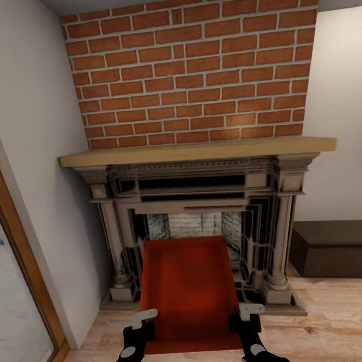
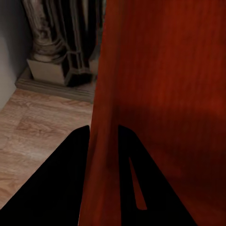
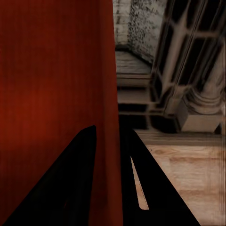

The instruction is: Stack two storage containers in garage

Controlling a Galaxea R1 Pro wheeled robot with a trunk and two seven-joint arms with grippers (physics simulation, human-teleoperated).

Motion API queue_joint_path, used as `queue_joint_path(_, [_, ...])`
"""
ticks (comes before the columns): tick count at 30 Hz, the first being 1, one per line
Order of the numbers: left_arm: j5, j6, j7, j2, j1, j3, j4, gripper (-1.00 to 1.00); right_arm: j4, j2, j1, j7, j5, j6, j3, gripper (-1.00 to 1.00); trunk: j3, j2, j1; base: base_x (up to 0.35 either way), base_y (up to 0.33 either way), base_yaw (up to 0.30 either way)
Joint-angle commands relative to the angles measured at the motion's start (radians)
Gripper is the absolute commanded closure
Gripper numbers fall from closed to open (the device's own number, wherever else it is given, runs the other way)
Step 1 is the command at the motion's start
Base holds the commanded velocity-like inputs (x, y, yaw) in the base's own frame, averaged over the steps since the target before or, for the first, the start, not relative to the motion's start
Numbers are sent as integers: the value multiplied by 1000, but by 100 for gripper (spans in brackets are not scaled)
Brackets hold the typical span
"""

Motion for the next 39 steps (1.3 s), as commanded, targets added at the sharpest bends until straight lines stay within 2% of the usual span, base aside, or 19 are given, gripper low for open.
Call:
queue_joint_path(1, [22, 59, 7, 1, -1, -21, 4, 100, -2, 0, -2, -38, -1, -10, 60, 100, -1, -1, 0, 0, 0, -284])
queue_joint_path(28, [23, 59, 5, 1, -1, -23, 4, 100, -2, -4, -2, -34, 0, -10, 60, 100, -1, -1, 0, 0, 0, -286])
queue_joint_path(30, [23, 59, -2, 1, -1, -24, 4, 100, -2, -4, -2, -34, 0, -10, 60, 100, -1, -1, 0, 0, 0, -286])
queue_joint_path(35, [25, 59, -64, 3, -1, -18, 6, 100, -2, -4, -2, -34, 0, -10, 60, 100, -1, -1, 0, 0, 0, -286])
queue_joint_path(39, [26, 58, -77, 3, -1, -15, 7, 100, -2, -4, -2, -34, 0, -10, 60, 100, -1, -1, 0, 0, 0, -286])
